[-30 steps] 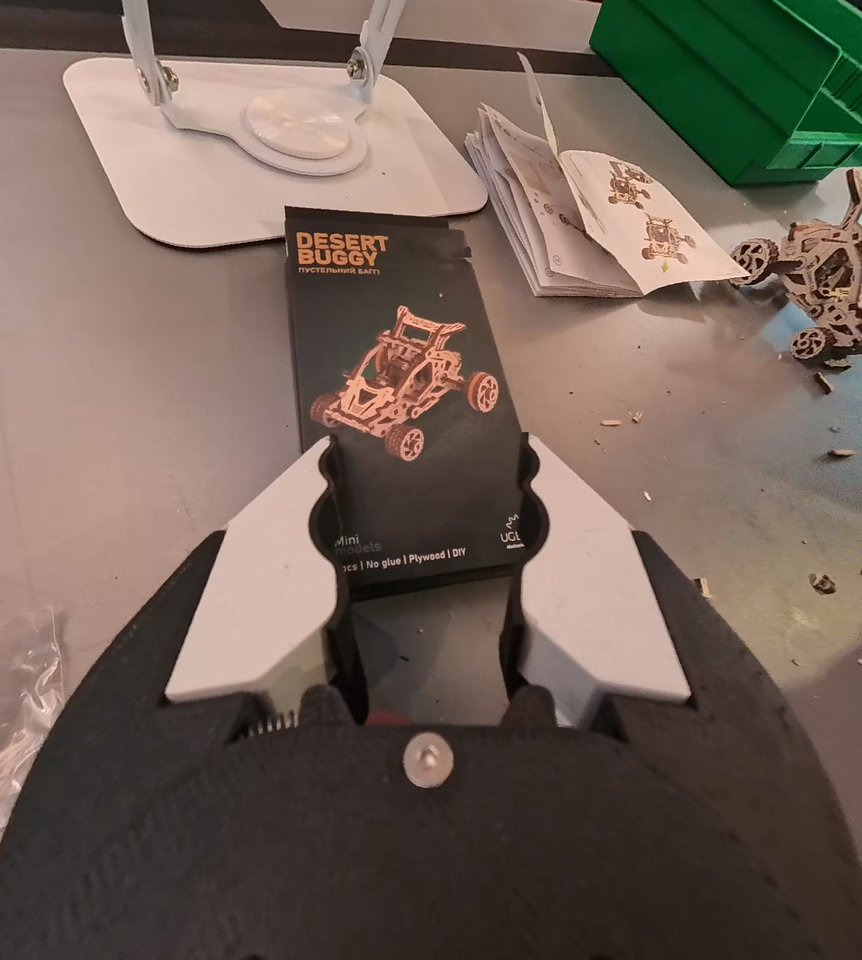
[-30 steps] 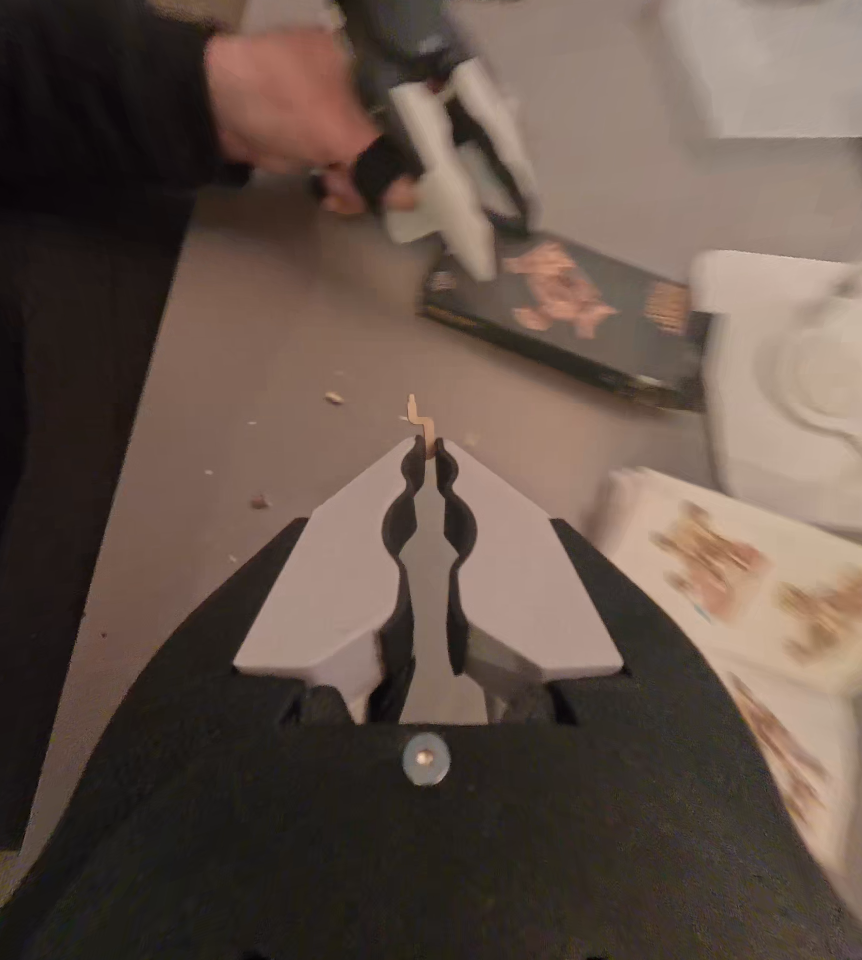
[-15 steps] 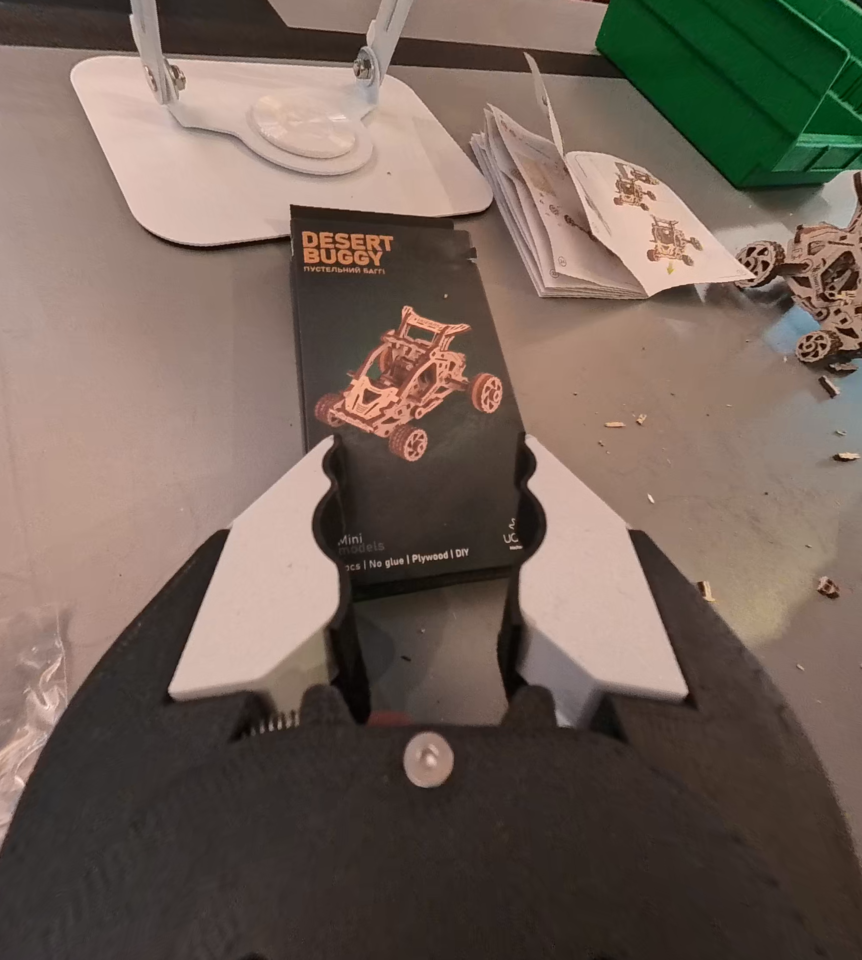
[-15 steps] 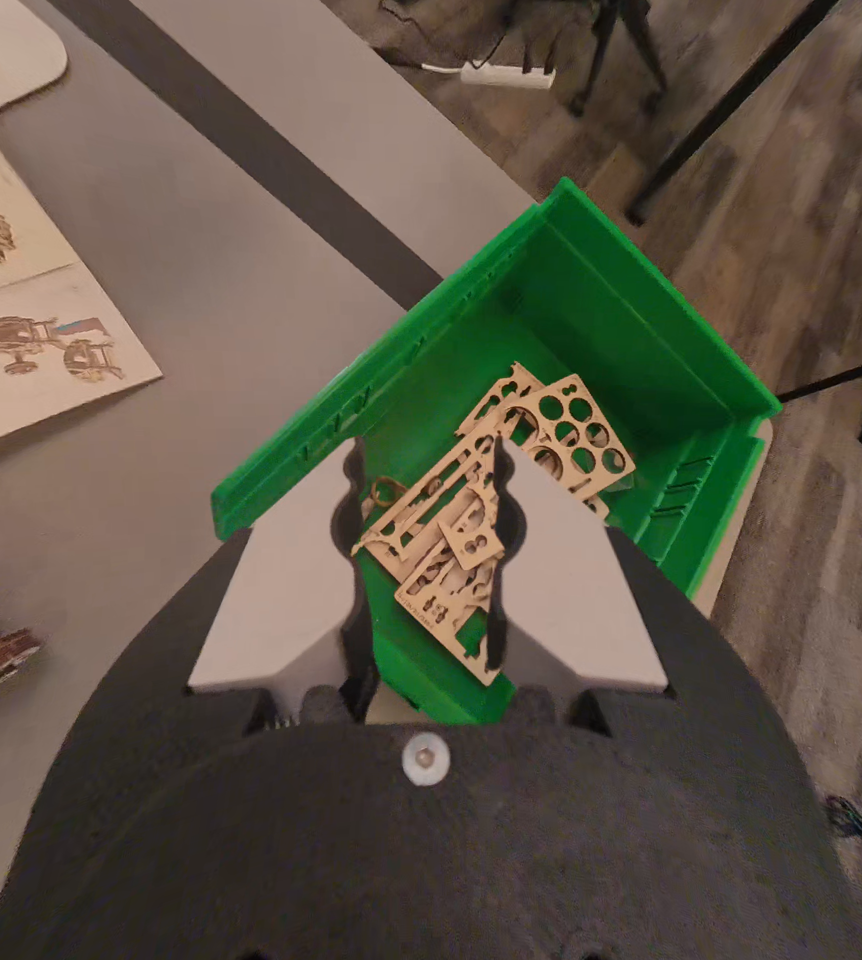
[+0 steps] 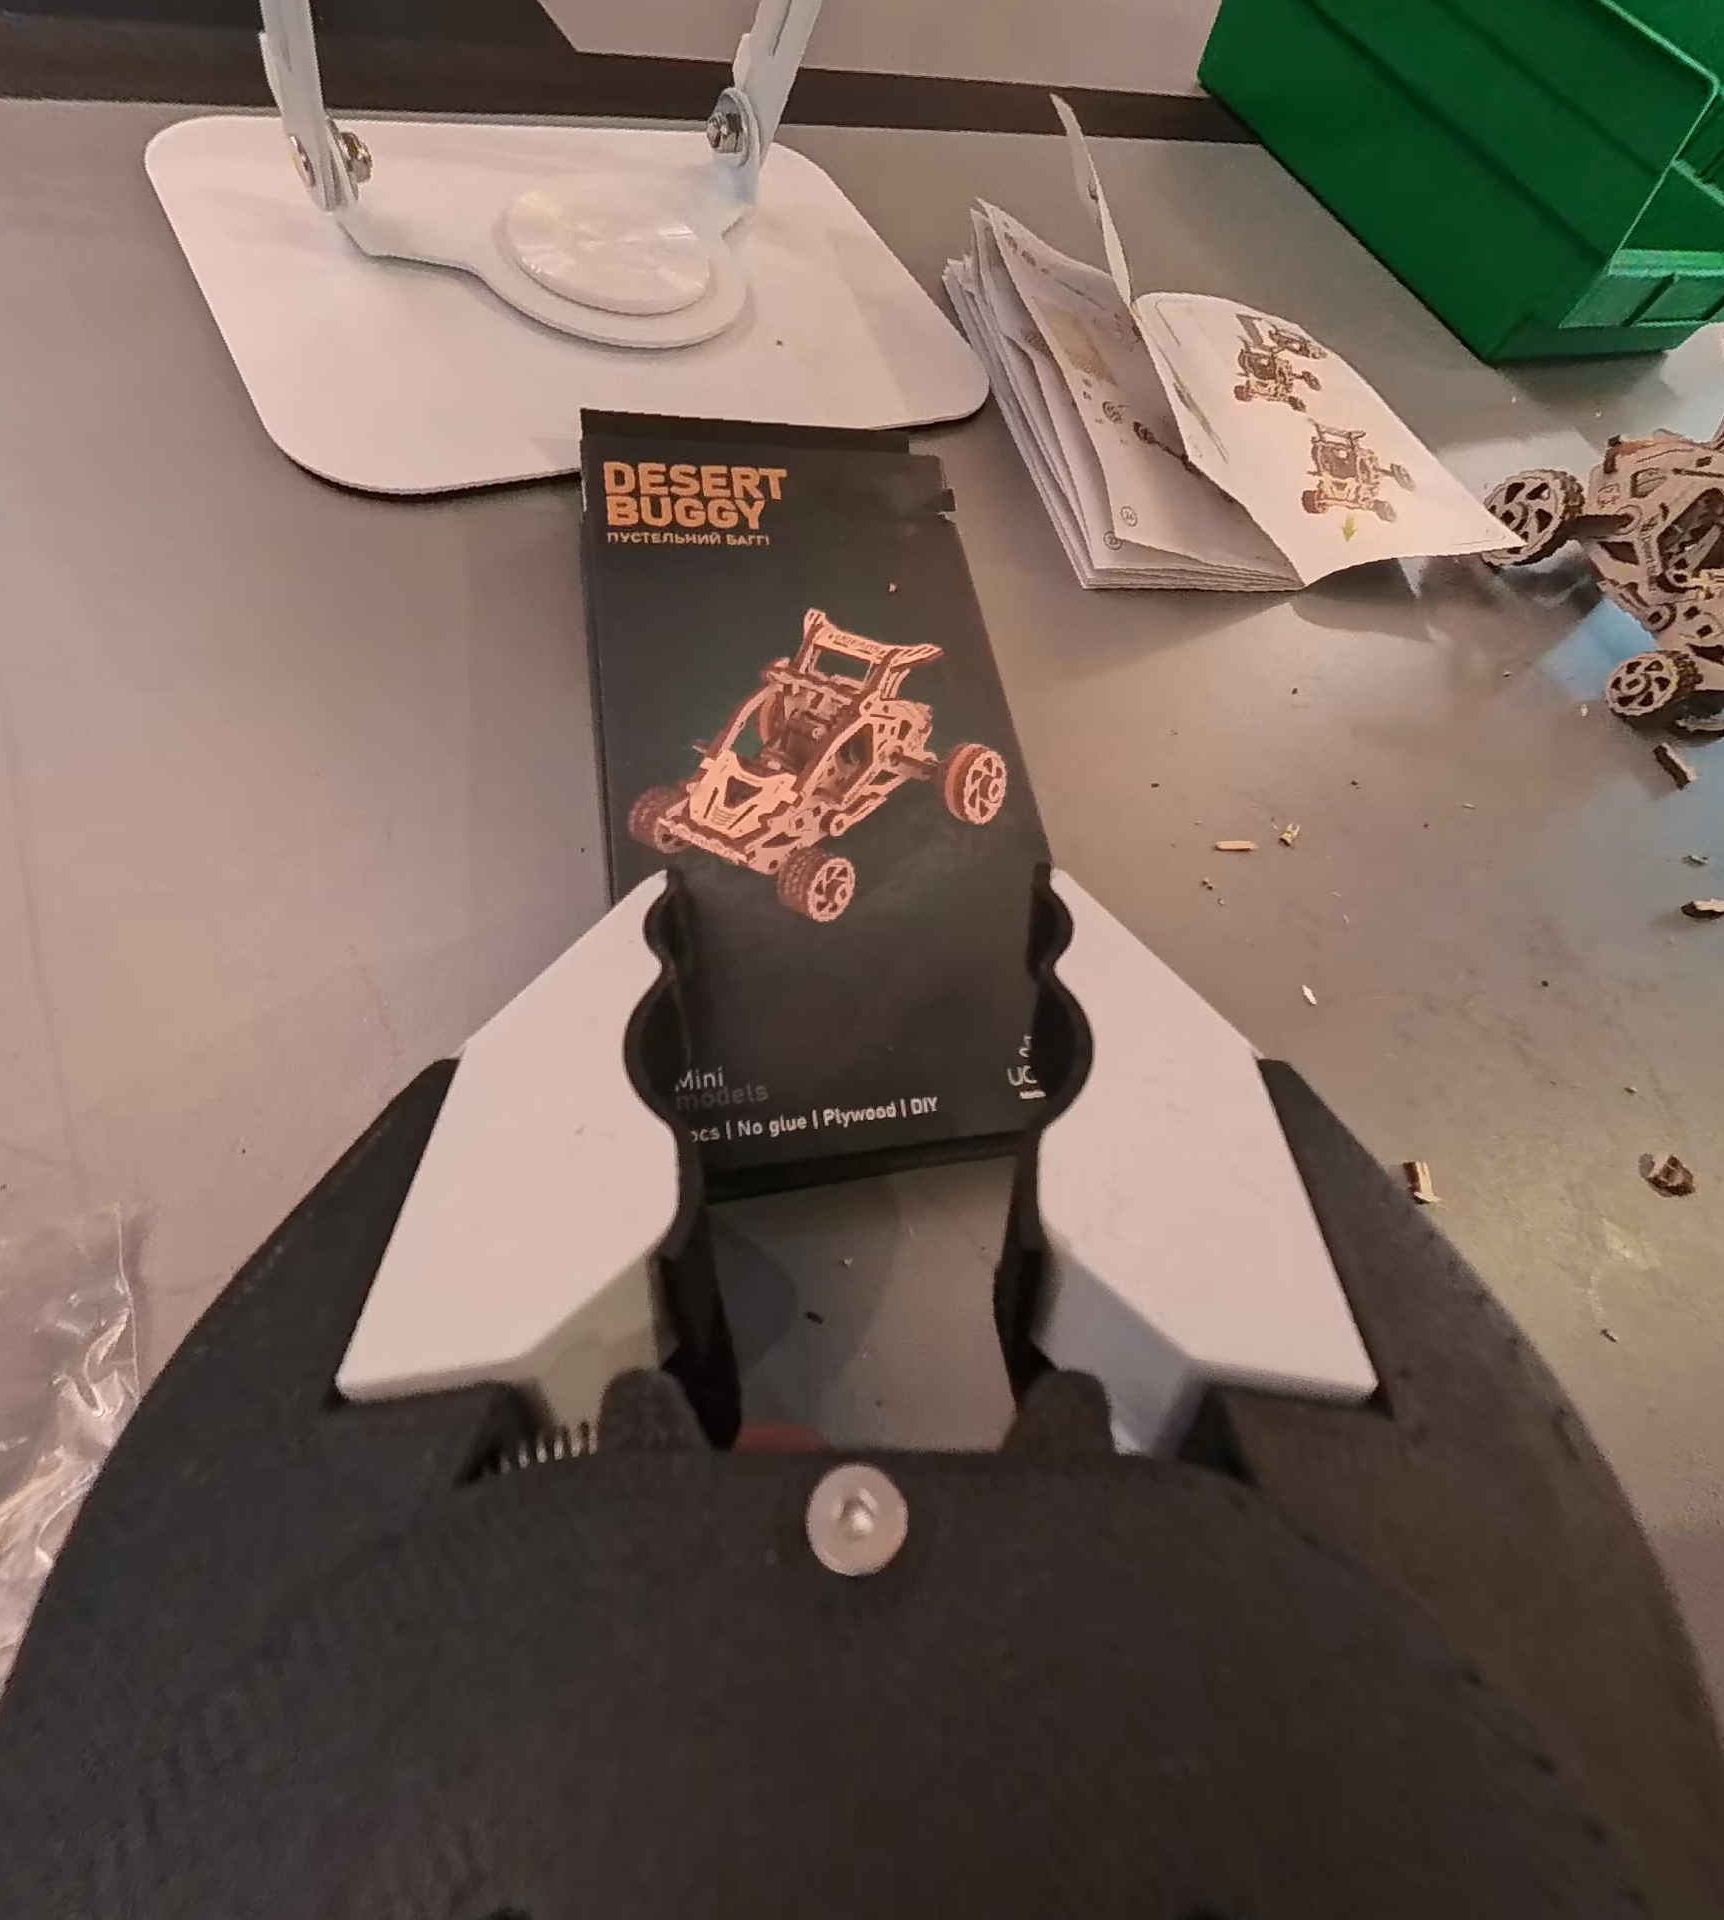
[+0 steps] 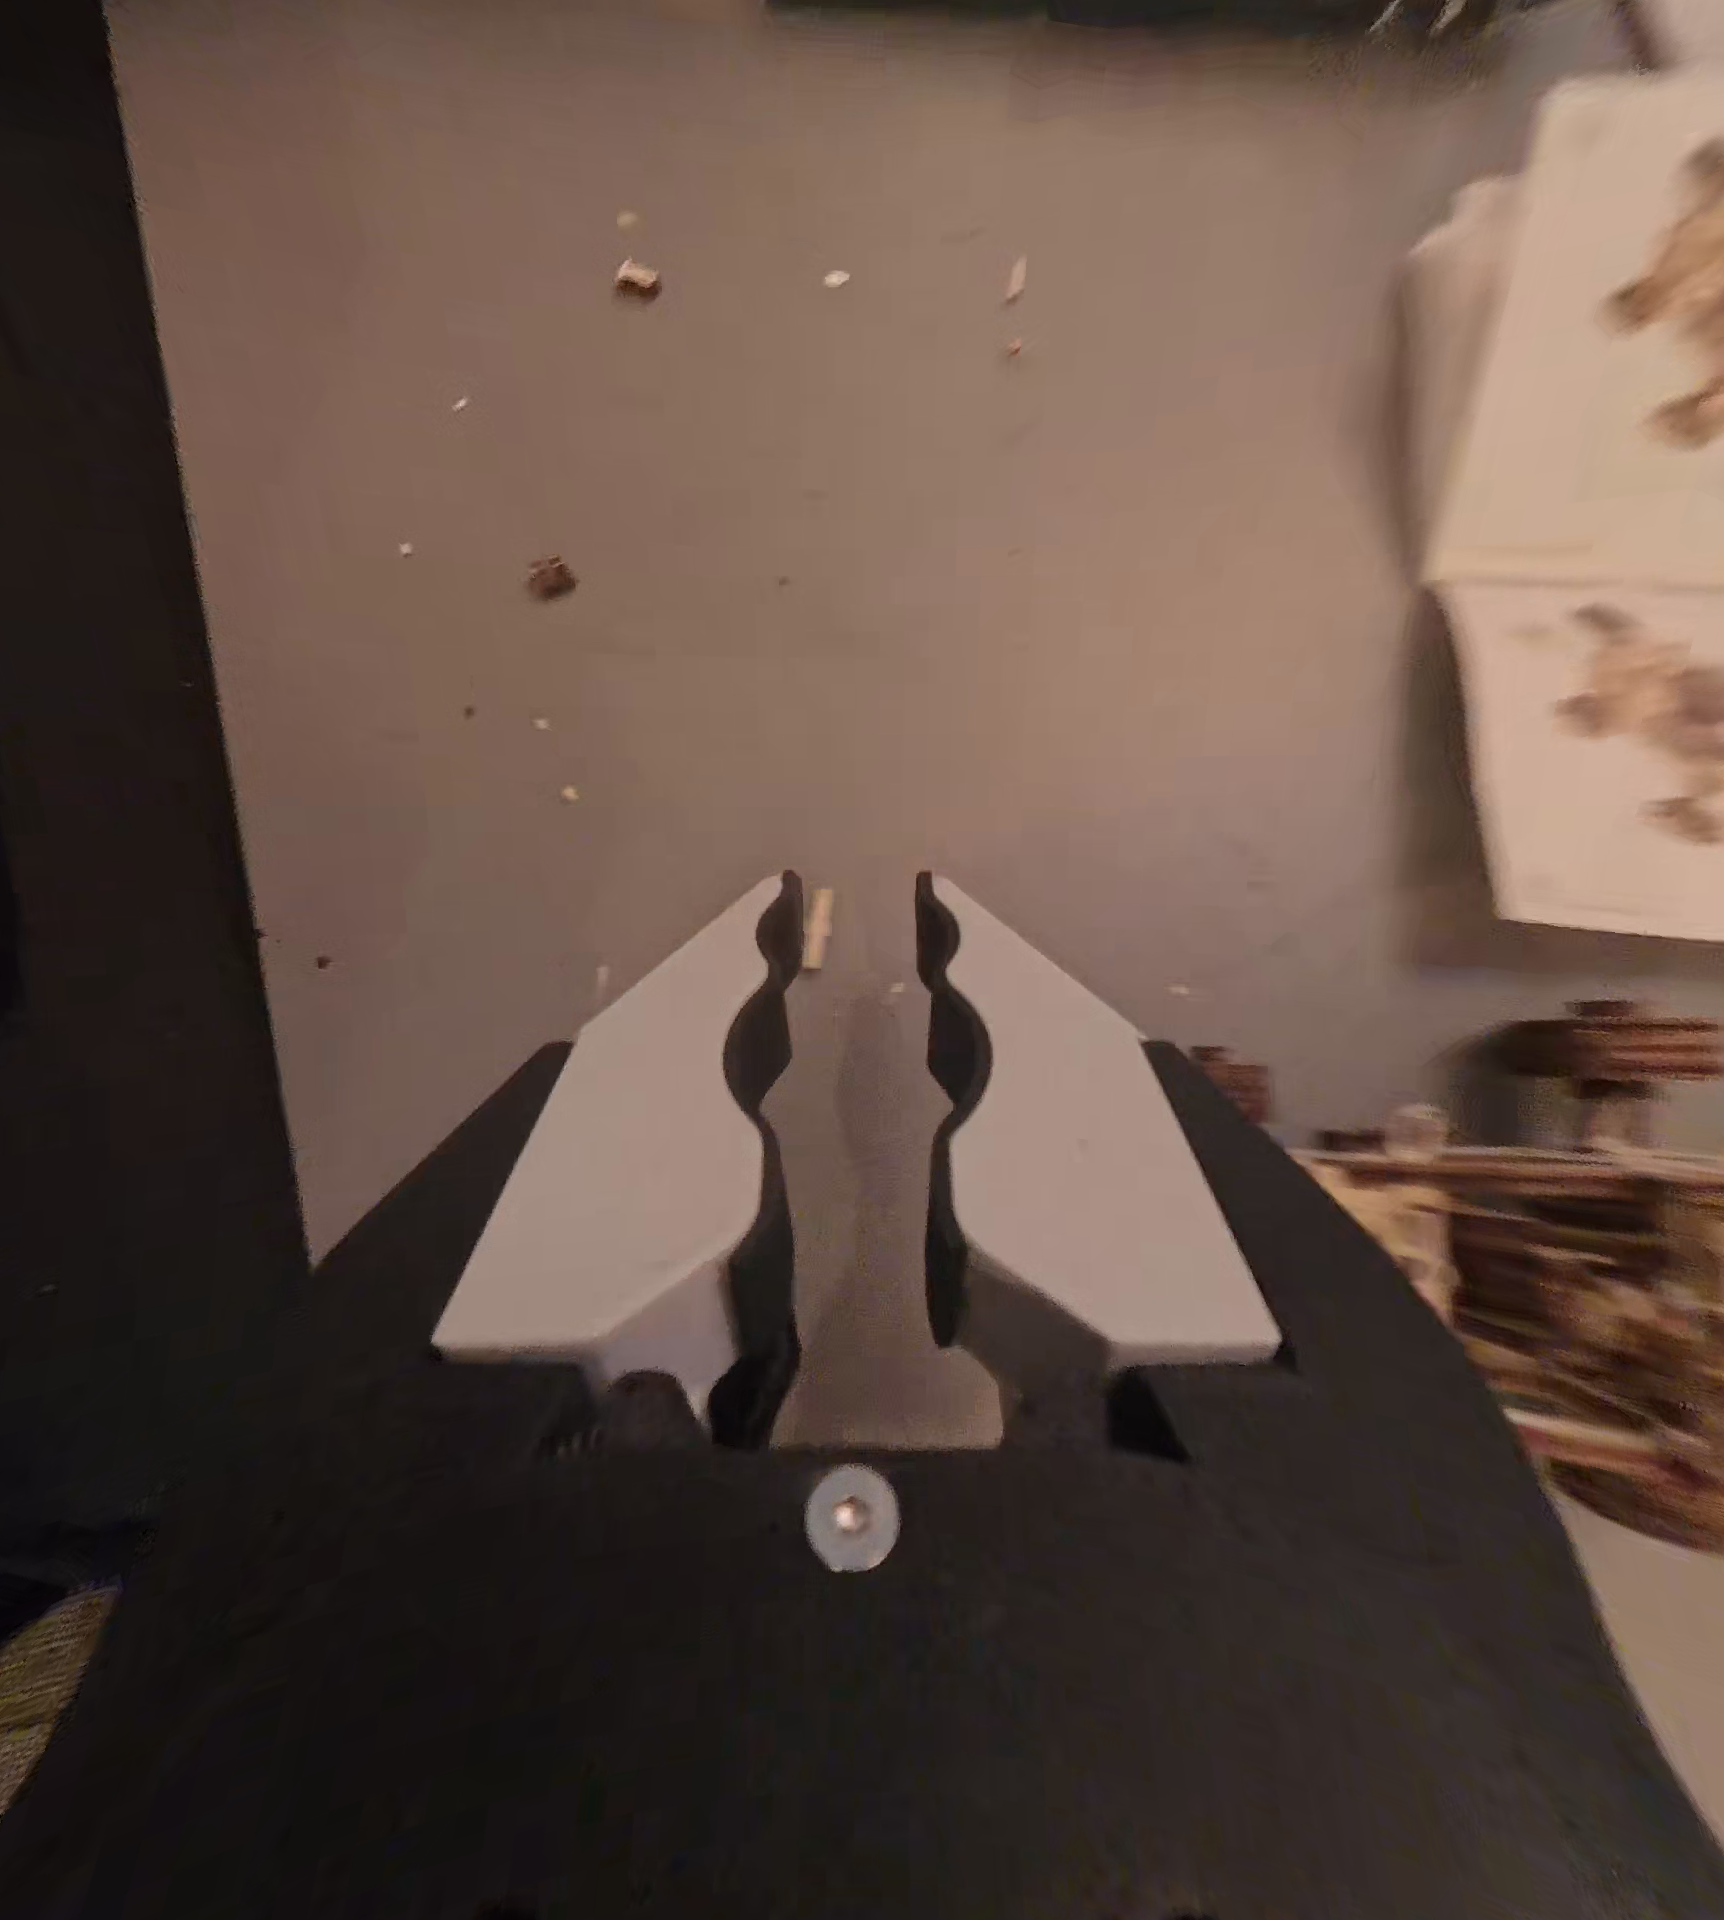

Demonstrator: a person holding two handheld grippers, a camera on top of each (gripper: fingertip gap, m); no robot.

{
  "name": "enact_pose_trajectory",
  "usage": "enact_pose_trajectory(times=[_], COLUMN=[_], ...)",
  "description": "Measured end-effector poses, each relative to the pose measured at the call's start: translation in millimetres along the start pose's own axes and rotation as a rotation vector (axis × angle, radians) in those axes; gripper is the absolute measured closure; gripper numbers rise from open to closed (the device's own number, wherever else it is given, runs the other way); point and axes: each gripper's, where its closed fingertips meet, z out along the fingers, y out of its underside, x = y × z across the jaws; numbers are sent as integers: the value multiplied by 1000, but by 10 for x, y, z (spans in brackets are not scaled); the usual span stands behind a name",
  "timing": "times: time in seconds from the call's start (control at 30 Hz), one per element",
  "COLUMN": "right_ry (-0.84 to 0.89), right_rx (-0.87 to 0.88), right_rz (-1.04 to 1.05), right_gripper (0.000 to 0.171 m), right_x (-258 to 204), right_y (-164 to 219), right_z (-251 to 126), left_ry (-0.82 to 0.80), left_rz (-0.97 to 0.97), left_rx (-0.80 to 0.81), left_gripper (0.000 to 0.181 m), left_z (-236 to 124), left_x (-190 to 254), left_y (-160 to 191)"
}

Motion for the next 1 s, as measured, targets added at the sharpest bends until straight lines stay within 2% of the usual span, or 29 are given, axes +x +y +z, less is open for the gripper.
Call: enact_pose_trajectory(times=[0.03, 0.13, 0.27, 0.37, 0.5, 0.6, 0.7, 0.8, 0.9, 1.0], right_ry=[-9, 15, 2, 5, 111, 248, 418, 562, 606, 591], right_rx=[-6, -56, -19, 60, 112, 175, 220, 214, 153, 72], right_rz=[11, 4, 55, 105, 136, 178, 239, 292, 354, 457], right_gripper=[154, 160, 166, 170, 170, 170, 171, 170, 169, 138], right_x=[-48, -68, -53, -8, 221, 699, 1444, 2255, 2886, 3234], right_y=[48, 208, 216, 196, 252, 258, 331, 494, 726, 1006], right_z=[63, 177, 147, -19, -439, -947, -1493, -1884, -1958, -1829], left_ry=[0, 0, -2, -2, 0, 0, -1, -4, -8, -13], left_rz=[1, 1, 2, 2, -1, -2, -2, -2, -4, -3], left_rx=[0, 0, 1, 1, 1, 1, 0, 0, 0, 0], left_gripper=[117, 117, 117, 117, 117, 117, 117, 118, 119, 120], left_z=[-1, -1, 0, -1, 0, 0, 1, 2, 3, 4], left_x=[1, 2, 0, 1, -2, -3, -4, -8, -14, -19], left_y=[0, -1, -1, -1, -2, -2, -1, -2, -1, -1])
